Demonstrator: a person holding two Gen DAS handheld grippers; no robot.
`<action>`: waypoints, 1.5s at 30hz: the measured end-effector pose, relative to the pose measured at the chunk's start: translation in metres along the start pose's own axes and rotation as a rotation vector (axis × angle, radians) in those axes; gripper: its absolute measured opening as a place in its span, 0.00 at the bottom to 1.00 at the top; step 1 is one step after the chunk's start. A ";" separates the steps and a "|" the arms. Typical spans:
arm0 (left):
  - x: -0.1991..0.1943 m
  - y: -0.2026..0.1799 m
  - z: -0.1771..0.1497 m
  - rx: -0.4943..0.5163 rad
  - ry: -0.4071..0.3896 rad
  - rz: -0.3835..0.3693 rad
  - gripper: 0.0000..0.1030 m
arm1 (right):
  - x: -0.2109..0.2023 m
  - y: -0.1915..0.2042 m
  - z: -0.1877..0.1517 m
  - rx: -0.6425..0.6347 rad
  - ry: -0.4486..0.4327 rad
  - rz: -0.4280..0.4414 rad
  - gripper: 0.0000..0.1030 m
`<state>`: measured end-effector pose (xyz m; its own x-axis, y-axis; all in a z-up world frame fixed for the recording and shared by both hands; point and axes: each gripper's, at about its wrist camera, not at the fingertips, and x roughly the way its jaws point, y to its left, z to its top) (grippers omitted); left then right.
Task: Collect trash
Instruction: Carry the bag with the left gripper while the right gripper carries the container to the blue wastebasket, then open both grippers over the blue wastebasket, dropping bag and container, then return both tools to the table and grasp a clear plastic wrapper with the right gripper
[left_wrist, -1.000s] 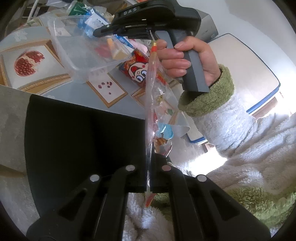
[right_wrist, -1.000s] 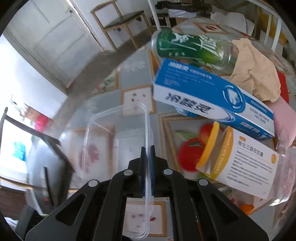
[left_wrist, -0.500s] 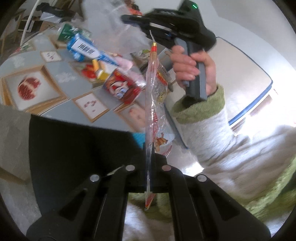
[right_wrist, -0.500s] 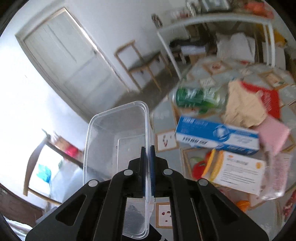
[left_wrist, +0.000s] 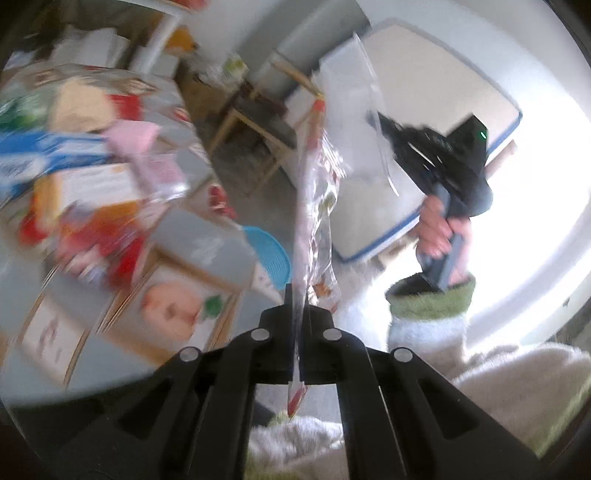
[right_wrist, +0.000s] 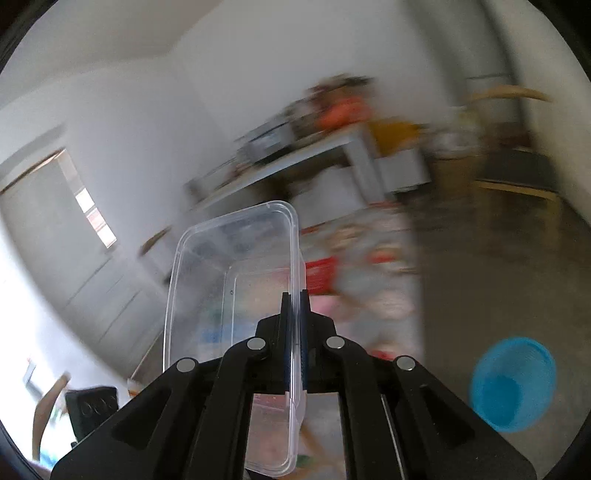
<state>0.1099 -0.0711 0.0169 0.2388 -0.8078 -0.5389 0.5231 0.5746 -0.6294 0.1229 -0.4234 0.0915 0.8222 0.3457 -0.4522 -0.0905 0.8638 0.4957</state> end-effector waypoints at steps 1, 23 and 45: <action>0.017 -0.004 0.012 0.013 0.036 0.016 0.00 | -0.012 -0.024 -0.003 0.031 -0.016 -0.060 0.04; 0.449 0.002 0.153 0.123 0.655 0.289 0.01 | 0.095 -0.330 -0.102 0.398 0.281 -0.673 0.06; 0.257 -0.035 0.171 0.209 0.268 0.239 0.83 | 0.053 -0.277 -0.105 0.254 0.186 -0.766 0.77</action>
<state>0.2933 -0.3216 -0.0039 0.1671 -0.5759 -0.8003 0.6403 0.6806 -0.3561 0.1323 -0.6061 -0.1481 0.4963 -0.2309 -0.8369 0.6053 0.7831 0.1429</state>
